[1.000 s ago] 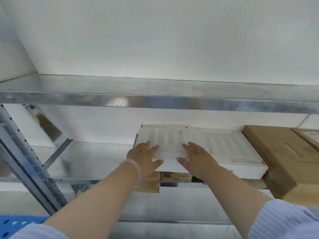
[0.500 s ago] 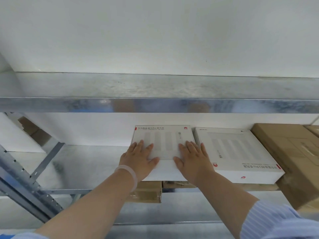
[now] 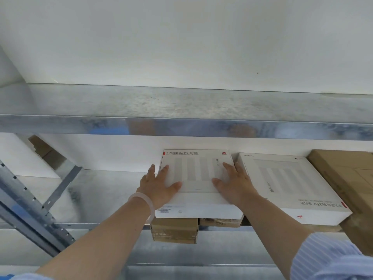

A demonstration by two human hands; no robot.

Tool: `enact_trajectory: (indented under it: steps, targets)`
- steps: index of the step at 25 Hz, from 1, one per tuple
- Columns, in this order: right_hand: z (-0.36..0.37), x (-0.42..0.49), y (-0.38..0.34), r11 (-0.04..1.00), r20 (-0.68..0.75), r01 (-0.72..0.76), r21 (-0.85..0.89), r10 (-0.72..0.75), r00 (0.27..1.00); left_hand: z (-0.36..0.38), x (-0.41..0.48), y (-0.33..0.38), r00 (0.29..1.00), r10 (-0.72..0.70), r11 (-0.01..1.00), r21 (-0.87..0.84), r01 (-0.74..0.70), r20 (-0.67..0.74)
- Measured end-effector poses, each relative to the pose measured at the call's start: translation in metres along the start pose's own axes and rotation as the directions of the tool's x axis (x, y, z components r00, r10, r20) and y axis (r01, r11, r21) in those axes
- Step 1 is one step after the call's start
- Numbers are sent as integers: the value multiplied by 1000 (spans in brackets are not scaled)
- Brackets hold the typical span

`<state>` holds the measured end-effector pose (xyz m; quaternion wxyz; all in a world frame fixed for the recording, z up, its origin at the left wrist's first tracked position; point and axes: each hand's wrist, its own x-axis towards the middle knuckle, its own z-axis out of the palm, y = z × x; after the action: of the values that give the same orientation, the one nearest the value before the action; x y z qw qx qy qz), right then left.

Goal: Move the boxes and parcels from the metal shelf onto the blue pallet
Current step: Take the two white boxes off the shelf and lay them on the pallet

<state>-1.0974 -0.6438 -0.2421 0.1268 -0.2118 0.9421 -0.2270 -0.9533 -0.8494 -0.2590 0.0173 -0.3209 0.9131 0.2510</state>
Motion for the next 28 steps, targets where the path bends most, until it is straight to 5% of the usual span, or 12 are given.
enact_trajectory:
  steps: [4, 14, 19, 24, 28]
  targets:
    - [-5, 9, 4, 974, 137, -103, 203, 76, 988, 6, 7, 1, 997, -1, 924, -381, 33, 83]
    - [21, -16, -61, 952, 178, 262, 157, -288, 941, -16, -82, -57, 936, -241, 890, -442, 109, -255]
    - [77, -63, -129, 844, 329, 470, 258, -535, 778, -25, -185, -121, 782, -490, 832, -473, 289, -385]
    - [138, -124, -194, 771, 466, 579, 265, -628, 623, -22, -277, -181, 647, -646, 724, -594, 351, -406]
    - [200, -191, -258, 673, 557, 688, 272, -693, 457, -10, -361, -239, 472, -781, 601, -695, 394, -409]
